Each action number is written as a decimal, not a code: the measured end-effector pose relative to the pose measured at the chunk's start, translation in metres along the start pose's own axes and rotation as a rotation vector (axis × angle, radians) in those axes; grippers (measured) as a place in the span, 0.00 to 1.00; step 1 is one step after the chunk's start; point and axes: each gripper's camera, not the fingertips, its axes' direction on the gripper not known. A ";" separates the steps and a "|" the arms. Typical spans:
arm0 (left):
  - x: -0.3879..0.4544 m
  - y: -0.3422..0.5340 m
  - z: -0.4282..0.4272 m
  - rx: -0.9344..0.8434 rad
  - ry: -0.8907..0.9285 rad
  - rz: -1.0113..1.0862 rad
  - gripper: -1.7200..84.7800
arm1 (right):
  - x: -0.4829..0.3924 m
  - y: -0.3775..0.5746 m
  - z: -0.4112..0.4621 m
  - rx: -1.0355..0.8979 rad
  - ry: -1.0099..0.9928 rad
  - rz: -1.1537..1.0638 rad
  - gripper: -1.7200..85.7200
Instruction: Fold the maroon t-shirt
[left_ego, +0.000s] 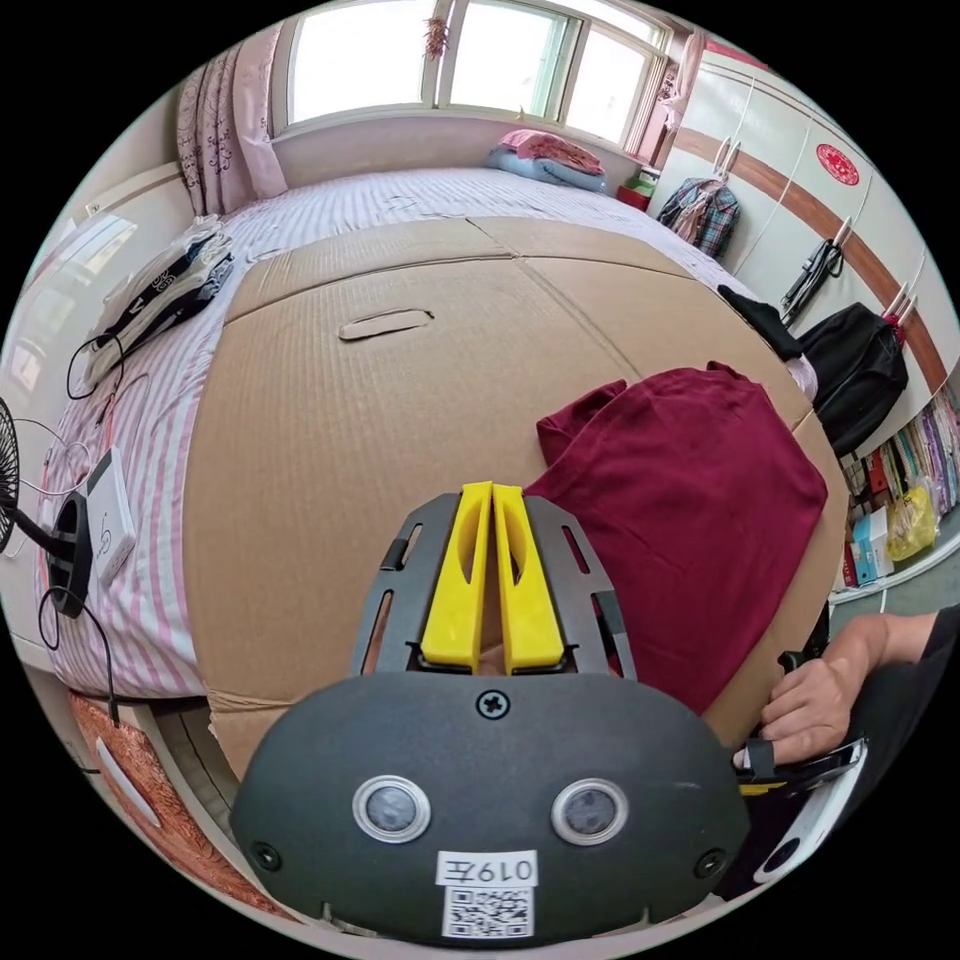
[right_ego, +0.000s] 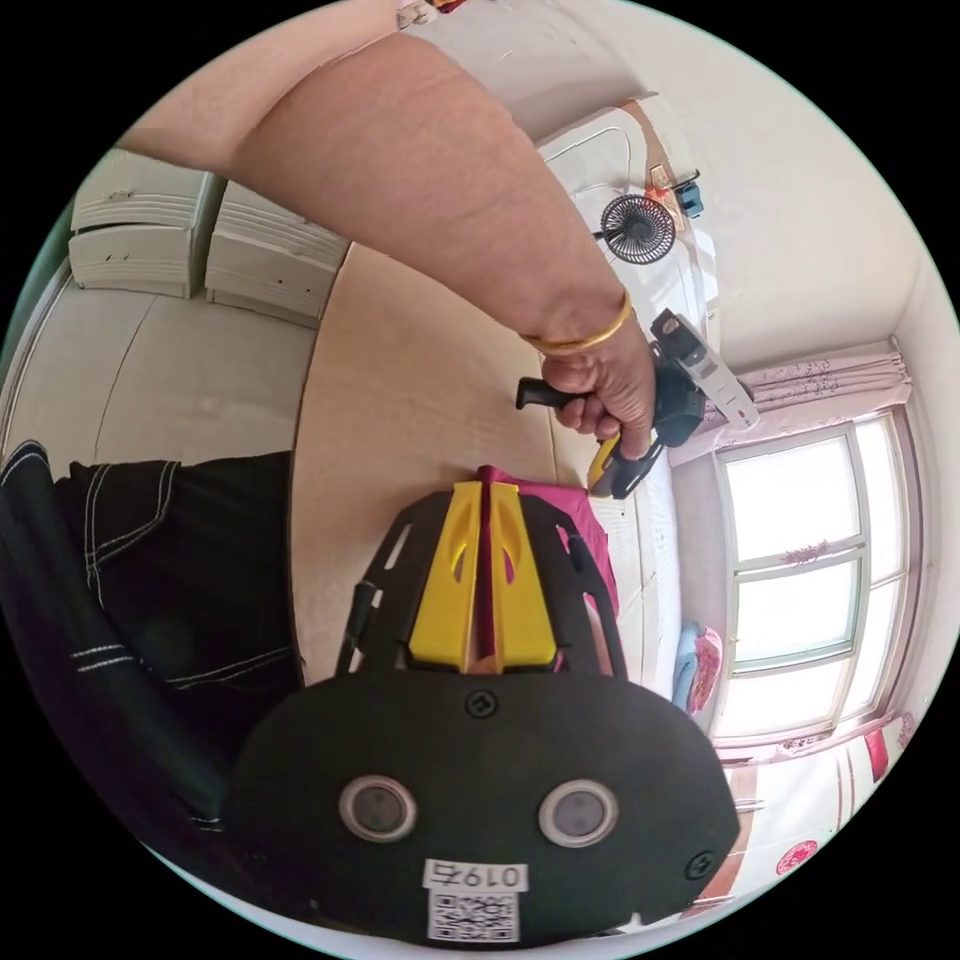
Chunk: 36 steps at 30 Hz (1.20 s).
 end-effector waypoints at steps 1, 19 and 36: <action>0.001 0.000 -0.001 -0.001 -0.001 -0.002 0.03 | -0.003 -0.002 0.000 0.002 0.011 0.001 0.03; -0.018 0.006 -0.024 0.029 0.137 -0.157 0.03 | -0.010 -0.016 -0.029 0.069 0.044 0.015 0.08; -0.003 0.040 -0.078 0.019 0.290 -0.199 0.09 | 0.025 -0.005 -0.061 0.031 0.030 0.022 0.10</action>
